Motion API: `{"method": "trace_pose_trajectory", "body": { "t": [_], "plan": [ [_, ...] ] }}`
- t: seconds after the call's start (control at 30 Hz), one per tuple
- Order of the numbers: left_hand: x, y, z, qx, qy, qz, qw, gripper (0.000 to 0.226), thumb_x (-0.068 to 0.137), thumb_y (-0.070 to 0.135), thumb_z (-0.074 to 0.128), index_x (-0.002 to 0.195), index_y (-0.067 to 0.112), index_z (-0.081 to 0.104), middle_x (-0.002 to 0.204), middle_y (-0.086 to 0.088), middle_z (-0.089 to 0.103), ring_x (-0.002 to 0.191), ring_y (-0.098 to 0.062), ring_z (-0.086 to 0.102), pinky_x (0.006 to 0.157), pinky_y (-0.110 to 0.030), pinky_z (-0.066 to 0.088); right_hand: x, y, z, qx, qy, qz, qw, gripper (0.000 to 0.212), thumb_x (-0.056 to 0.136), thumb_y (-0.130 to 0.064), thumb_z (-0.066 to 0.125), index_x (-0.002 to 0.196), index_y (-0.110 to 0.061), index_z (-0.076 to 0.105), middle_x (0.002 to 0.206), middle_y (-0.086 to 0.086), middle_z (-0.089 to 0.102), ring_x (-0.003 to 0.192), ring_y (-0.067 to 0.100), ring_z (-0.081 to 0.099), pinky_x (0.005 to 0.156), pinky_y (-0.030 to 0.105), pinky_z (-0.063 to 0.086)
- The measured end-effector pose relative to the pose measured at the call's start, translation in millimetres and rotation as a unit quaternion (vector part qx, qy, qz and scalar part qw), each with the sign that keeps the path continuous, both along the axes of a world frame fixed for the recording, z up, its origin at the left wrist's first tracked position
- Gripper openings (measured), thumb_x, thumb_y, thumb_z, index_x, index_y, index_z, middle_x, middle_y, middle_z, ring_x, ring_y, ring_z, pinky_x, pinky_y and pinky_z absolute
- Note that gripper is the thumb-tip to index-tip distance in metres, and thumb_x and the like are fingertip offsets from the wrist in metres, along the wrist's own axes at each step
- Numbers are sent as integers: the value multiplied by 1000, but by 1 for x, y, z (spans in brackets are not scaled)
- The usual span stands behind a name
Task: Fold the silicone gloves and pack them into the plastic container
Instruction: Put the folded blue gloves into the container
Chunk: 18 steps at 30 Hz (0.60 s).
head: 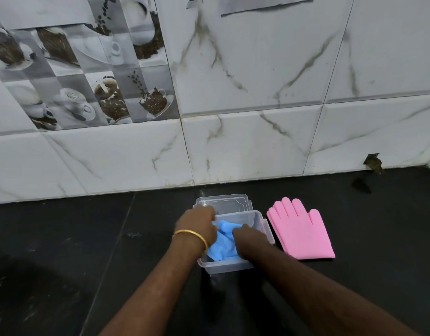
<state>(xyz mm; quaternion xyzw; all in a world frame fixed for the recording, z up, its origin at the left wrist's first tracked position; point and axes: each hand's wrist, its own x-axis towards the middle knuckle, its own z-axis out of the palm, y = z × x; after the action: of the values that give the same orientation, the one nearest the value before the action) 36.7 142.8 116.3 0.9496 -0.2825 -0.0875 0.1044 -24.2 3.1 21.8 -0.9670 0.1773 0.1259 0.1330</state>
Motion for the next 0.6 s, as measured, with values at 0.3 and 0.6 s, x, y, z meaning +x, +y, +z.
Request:
{"method": "trace_pose_trajectory", "body": {
  "t": [0.3,0.6],
  "plan": [
    [-5,-43,-50,231,1,-147,962,45,85,28,60,129,22,57,132,-6,61,123,-28,57,104,-41,43,0,0,3,9,20,-9,1000,50,92,-19,56,139,-15,40,137,11,43,126,30,51,101,39,44],
    [4,-49,-71,271,55,-128,952,57,91,40,55,143,21,40,147,-7,46,137,-26,42,114,-41,33,1,2,4,23,25,-29,999,61,87,-22,63,141,-21,35,138,12,40,123,36,50,101,42,44]
  ]
}}
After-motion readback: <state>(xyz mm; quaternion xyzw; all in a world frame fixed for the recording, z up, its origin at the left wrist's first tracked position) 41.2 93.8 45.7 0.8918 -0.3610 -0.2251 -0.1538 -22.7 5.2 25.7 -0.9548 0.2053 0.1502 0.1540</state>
